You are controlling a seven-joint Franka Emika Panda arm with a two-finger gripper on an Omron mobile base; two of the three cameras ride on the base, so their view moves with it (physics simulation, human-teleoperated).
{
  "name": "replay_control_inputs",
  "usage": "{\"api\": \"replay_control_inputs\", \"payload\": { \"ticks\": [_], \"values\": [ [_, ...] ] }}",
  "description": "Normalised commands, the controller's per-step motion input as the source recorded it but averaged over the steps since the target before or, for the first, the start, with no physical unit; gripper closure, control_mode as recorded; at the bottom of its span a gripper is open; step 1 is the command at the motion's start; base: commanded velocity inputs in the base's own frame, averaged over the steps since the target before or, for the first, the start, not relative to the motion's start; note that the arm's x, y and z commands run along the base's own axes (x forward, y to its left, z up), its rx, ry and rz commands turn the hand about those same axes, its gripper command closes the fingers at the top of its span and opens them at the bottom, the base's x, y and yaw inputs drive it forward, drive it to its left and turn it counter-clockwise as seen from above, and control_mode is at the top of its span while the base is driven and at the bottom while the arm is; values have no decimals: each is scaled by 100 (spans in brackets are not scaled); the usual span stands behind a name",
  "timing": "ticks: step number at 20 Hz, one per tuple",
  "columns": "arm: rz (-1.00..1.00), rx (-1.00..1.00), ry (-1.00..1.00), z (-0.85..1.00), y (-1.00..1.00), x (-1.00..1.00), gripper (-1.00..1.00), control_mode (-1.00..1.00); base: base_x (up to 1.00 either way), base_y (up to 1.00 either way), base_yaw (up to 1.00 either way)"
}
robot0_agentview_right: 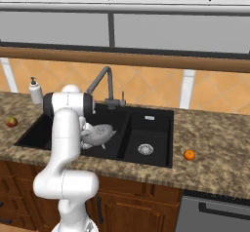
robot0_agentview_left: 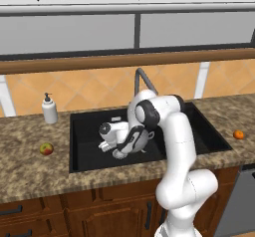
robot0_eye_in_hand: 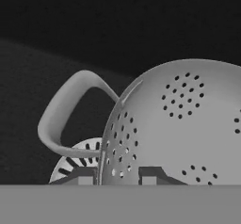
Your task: Put the colander in the sink, put the apple, tangerine in the colander, and turn on the sink faucet and pour water over the colander.
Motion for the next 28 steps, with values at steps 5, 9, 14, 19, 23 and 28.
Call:
{"api": "replay_control_inputs", "payload": {
  "ticks": [5, 9, 14, 19, 23, 28],
  "values": [
    [0, 0, 0, -10, 0, 0, 100, -100, 0, 0, 0],
    [-3, 0, -1, 3, -5, -26, 100, -100, 0, 0, 0],
    [-5, 0, -1, 0, -7, -32, 100, -100, 0, 0, 0],
    [-4, 1, 0, 0, -14, -19, 100, -100, 0, 0, 0],
    [-5, 0, 0, 2, -11, 1, 100, -100, 0, 0, 0],
    [-1, 0, -1, 11, 0, 12, -100, -100, 0, 0, 0]
  ]
}}
